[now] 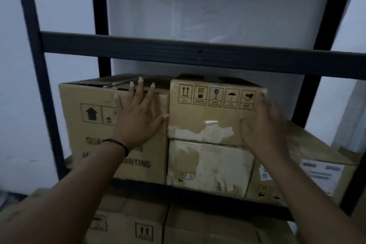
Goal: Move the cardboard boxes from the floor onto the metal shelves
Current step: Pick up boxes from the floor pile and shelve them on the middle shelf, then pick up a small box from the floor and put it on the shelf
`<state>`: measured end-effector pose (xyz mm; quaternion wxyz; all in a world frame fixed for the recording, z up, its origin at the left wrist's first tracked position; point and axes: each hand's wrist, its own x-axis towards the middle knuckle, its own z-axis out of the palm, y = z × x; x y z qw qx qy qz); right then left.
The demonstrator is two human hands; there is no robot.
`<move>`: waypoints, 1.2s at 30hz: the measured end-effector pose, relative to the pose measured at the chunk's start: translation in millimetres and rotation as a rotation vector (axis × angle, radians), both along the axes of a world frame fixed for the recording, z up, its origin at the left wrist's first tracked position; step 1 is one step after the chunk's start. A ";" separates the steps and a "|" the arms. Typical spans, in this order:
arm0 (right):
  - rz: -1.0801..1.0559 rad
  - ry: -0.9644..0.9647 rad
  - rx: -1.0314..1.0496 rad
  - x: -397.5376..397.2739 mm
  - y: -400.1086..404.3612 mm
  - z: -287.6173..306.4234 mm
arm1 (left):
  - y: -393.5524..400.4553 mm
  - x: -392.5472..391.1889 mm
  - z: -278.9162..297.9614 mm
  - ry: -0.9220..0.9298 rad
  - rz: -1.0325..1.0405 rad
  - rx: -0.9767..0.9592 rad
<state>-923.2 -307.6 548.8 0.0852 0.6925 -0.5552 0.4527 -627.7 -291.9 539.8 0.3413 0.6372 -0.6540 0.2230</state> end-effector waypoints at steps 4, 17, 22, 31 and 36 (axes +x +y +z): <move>0.051 0.085 -0.177 46.7 11.4 -24.7 | 39.5 21.9 -20.7 0.076 0.065 0.011; 0.547 0.241 0.078 301.8 120.0 -117.0 | 243.1 222.9 -113.2 0.139 0.383 0.209; 0.676 0.309 0.171 393.6 170.9 -142.3 | 312.9 302.4 -133.3 0.217 0.475 0.277; 0.763 0.385 0.401 499.4 193.0 -188.8 | 344.5 391.6 -179.6 0.321 0.551 0.461; 0.755 0.419 0.495 567.2 164.3 -220.3 | 315.4 453.1 -213.1 0.360 0.537 0.572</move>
